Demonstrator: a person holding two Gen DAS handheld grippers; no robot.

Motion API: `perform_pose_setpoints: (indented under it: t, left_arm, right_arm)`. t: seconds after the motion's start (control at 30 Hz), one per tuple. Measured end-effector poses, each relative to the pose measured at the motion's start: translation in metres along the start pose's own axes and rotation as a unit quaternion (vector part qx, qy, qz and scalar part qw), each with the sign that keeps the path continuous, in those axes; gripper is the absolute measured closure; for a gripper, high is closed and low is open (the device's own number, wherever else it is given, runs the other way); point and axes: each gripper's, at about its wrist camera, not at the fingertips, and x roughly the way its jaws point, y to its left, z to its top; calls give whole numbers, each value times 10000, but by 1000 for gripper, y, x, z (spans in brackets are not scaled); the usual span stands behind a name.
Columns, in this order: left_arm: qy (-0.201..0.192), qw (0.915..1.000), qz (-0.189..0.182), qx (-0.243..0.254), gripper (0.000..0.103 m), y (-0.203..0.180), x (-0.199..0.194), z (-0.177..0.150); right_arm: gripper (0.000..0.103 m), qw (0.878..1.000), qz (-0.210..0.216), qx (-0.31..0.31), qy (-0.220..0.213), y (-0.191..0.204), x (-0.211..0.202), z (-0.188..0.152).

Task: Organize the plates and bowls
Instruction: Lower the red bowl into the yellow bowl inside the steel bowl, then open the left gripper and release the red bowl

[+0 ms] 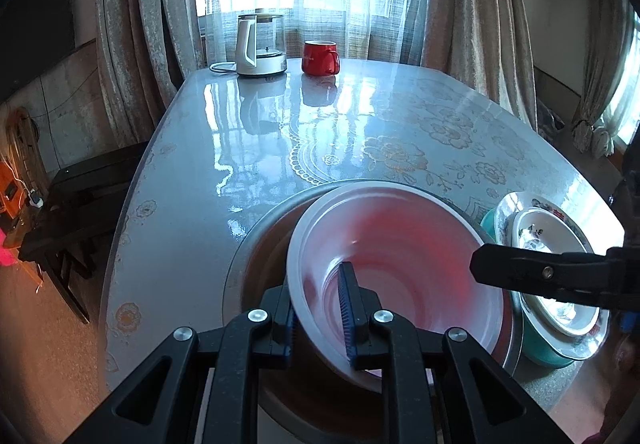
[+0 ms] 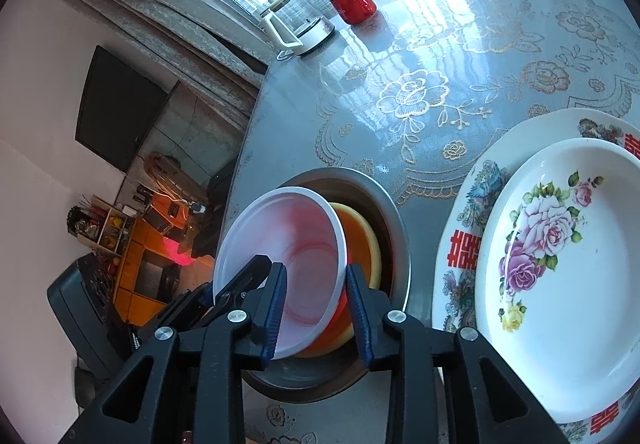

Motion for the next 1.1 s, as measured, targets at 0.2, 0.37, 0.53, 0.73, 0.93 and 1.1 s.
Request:
perform_pose_setpoints:
  t: [0.2, 0.37, 0.53, 0.73, 0.93, 1.1]
  left_arm:
    - [-64, 10000, -29, -29, 57, -1, -1, 2]
    - [-289, 9993, -126, -179, 53, 2, -11, 2]
    - [-459, 9983, -166, -333, 37, 7, -23, 4]
    - [-461, 9967, -157, -642, 24, 20, -32, 1]
    - [-386, 9905, -193, -1305, 23, 49, -34, -10]
    - [-227, 9861, -240, -1627, 24, 63, -27, -17]
  right_arm:
    - [71, 9997, 29, -37, -239, -1, -9, 3]
    - [70, 9984, -91, -71, -557, -5, -28, 3]
    - [70, 9982, -97, 60, -587, -14, -33, -1]
    - [67, 9985, -116, 118, -527, -19, -37, -6]
    - [63, 9990, -108, 61, -425, -12, -39, -12]
    - [63, 9997, -148, 166, -33, -14, -31, -21]
